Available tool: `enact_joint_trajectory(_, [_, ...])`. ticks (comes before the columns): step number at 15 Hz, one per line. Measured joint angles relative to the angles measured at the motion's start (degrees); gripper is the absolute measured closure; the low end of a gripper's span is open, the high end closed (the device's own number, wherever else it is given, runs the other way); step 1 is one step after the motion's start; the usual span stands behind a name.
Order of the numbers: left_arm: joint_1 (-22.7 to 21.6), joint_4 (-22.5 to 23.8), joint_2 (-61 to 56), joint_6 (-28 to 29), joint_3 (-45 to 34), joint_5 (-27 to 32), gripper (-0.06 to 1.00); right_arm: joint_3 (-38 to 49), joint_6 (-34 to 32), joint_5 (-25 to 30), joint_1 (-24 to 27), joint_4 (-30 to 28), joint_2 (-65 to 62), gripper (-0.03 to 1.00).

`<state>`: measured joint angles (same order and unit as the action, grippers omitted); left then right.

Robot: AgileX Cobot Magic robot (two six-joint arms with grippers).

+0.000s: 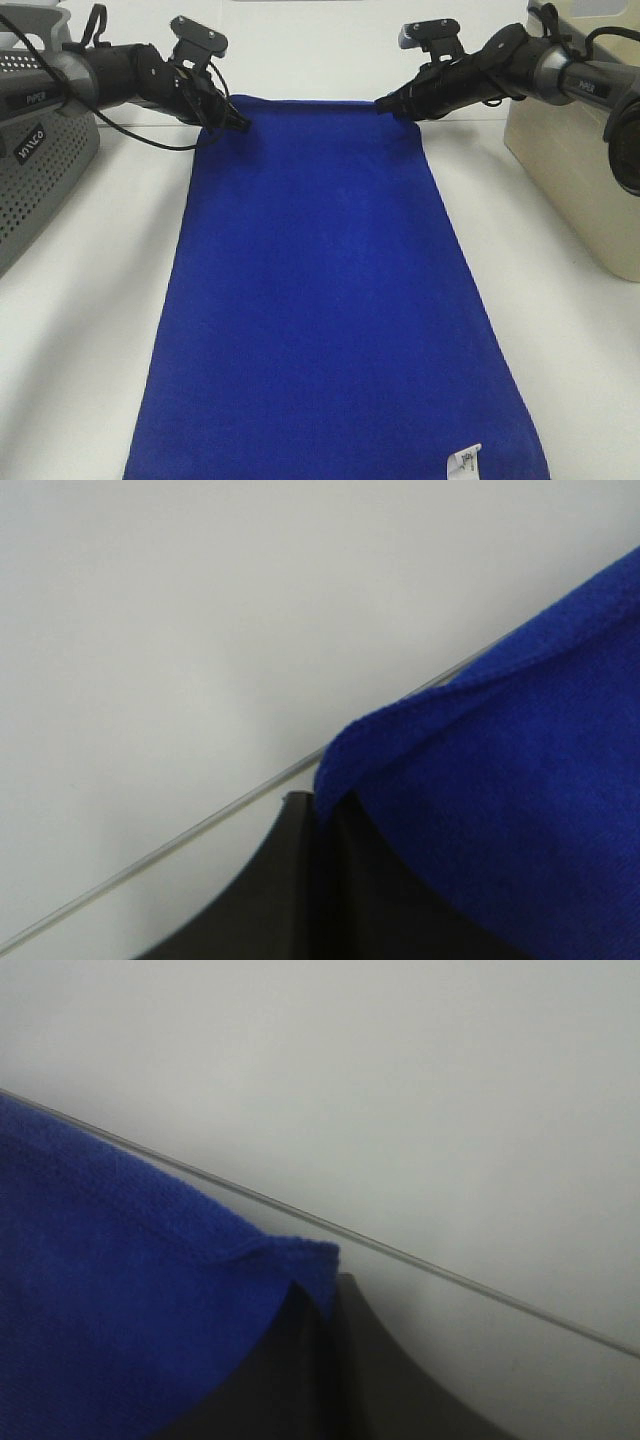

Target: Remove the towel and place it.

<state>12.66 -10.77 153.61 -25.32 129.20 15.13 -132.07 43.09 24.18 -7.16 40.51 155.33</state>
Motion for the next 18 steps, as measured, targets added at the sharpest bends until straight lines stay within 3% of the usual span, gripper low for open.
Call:
enact_joint_trajectory(6, [0.0,0.2,1.0,0.0,0.0,-3.2,0.92,0.0,0.0,-0.1,0.0,0.0,0.6,0.94])
enact_joint_trajectory(8, [0.0,0.2,1.0,0.0,0.0,-4.2,0.92,0.0,0.0,0.0,0.0,0.3,0.6,0.84])
enact_joint_trajectory(10, [0.0,0.2,1.0,0.0,0.0,-5.8,0.89,0.0,-0.1,0.1,0.0,0.9,0.6,0.64])
enact_joint_trajectory(12, [0.0,0.3,1.0,0.0,0.0,-5.9,0.76,0.0,-0.6,0.9,0.0,1.0,0.6,0.46])
enact_joint_trajectory(13, [0.0,0.3,1.0,0.0,0.0,-5.9,0.6,0.0,-1.9,2.1,0.0,1.0,0.6,0.42])
enact_joint_trajectory(16, [0.0,0.3,1.0,0.1,0.0,-5.6,0.34,0.0,-4.5,4.5,0.0,-1.4,0.6,0.4])
enact_joint_trajectory(18, [0.0,0.3,1.0,1.1,0.0,-4.4,0.3,0.0,-6.2,7.0,0.0,-4.8,-0.3,0.4])
